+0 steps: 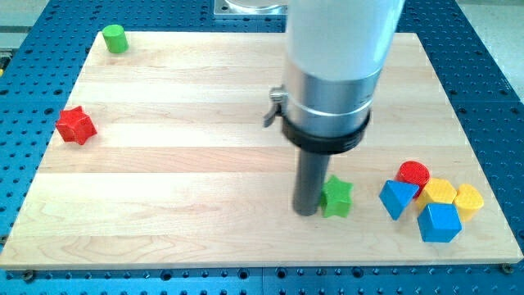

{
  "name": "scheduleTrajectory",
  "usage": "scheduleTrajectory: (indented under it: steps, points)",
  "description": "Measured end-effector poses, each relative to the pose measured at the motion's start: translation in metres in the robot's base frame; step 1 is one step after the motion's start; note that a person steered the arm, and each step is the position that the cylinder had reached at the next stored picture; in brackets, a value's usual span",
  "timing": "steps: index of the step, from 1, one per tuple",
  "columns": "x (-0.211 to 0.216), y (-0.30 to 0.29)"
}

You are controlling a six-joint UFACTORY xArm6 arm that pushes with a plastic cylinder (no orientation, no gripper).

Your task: Keep red star on top left of green star

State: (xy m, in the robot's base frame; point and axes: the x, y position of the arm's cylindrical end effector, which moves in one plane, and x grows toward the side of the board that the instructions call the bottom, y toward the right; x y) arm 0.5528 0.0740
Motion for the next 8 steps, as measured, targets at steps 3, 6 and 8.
scheduleTrajectory:
  steps: [3, 6, 8]
  points:
    - [-0.045, -0.076]
    - [-0.031, -0.319]
    - [-0.020, -0.320]
